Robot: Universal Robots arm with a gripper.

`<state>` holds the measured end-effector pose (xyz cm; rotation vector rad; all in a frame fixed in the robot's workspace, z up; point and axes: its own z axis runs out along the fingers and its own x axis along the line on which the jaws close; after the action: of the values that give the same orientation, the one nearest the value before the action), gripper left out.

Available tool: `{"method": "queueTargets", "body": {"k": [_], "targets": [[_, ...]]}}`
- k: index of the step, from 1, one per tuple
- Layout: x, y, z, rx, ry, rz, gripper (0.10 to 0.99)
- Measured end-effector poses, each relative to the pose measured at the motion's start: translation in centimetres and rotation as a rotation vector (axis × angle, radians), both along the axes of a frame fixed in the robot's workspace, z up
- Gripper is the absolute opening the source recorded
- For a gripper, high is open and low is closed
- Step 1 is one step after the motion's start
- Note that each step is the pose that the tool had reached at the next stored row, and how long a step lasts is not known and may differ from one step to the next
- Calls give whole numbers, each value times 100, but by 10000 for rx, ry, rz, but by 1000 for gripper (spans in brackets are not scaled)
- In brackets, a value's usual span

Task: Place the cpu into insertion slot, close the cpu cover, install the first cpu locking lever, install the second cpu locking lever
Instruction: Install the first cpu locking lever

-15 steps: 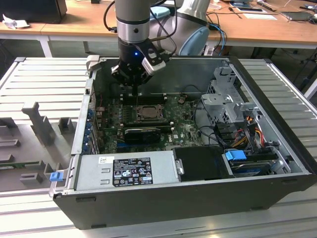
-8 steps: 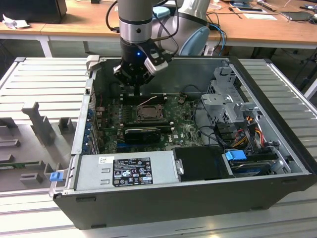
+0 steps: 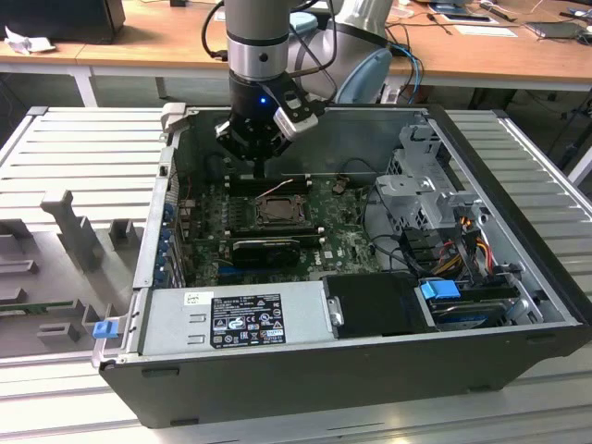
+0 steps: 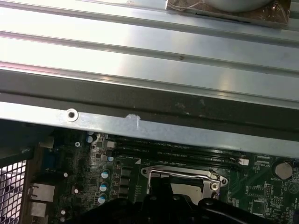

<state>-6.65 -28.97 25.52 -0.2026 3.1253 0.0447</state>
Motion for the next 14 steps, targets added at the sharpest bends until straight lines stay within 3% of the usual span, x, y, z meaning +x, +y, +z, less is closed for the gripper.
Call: {"method": "queueTargets", "body": {"k": [10,13,14], "targets": [[145,-1,-11,30,0,-23,106],[173,0,-39,307,-3,-69,106],[186,-1,-72,310,-2,-160,106]]}}
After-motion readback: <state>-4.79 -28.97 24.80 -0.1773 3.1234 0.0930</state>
